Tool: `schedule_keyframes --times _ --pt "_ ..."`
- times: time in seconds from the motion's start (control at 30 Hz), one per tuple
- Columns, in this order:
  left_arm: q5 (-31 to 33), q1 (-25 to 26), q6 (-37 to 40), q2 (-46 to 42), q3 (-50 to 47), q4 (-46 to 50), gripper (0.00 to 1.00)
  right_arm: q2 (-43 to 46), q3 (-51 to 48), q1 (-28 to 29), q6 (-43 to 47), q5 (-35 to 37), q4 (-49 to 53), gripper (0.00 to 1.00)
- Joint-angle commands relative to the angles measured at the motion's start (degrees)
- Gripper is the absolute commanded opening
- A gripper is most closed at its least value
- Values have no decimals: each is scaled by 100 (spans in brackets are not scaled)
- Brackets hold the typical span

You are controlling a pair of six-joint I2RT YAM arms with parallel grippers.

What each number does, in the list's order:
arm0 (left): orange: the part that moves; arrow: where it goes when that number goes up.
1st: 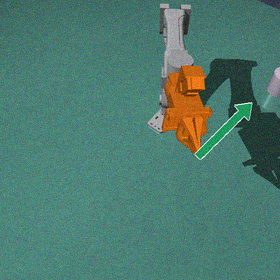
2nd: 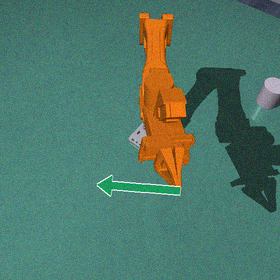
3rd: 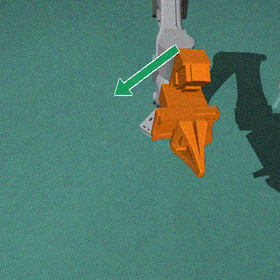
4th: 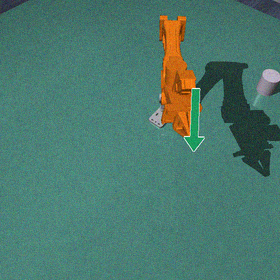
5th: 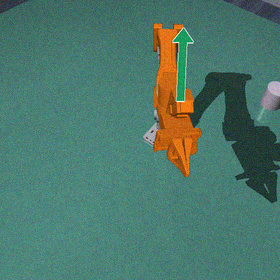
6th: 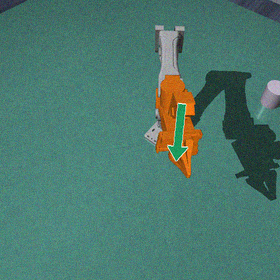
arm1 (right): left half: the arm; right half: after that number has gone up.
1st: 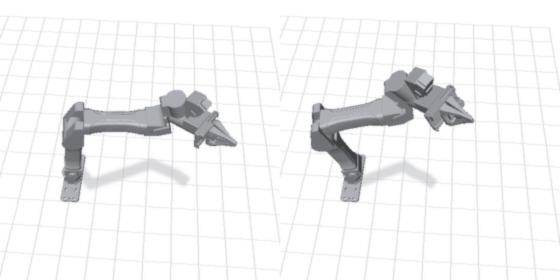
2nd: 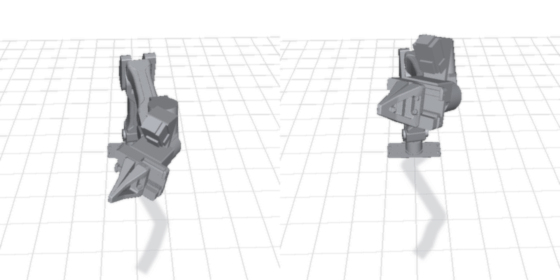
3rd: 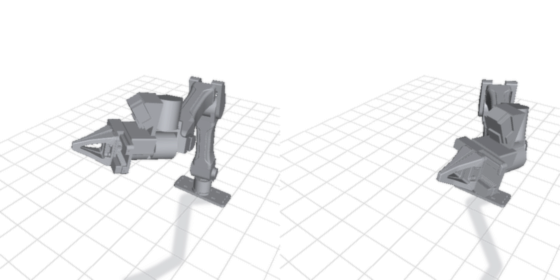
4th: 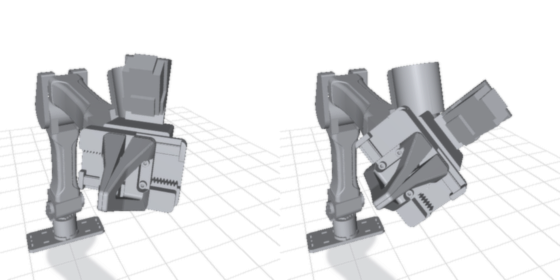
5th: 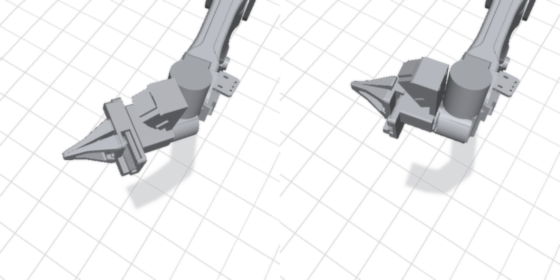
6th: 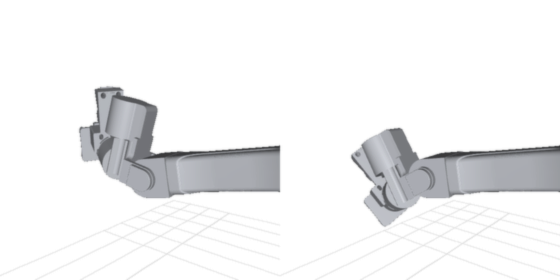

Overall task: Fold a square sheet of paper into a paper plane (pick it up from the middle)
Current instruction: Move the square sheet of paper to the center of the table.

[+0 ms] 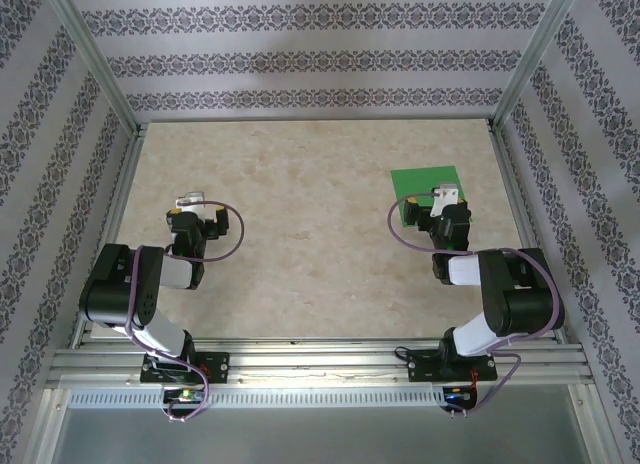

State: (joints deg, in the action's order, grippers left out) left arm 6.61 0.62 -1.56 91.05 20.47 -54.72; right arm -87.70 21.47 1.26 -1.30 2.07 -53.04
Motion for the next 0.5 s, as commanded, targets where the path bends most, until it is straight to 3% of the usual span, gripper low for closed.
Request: schedule_keyframes --times 0.0,0.47 --pt "-18 -36 -46 11 36 -214 99 -2 -12 -4 -24 -20 -181 98" --pt "-398 -36 95 10 150 5 99 -12 -3 -63 -75 -109 -163 98"
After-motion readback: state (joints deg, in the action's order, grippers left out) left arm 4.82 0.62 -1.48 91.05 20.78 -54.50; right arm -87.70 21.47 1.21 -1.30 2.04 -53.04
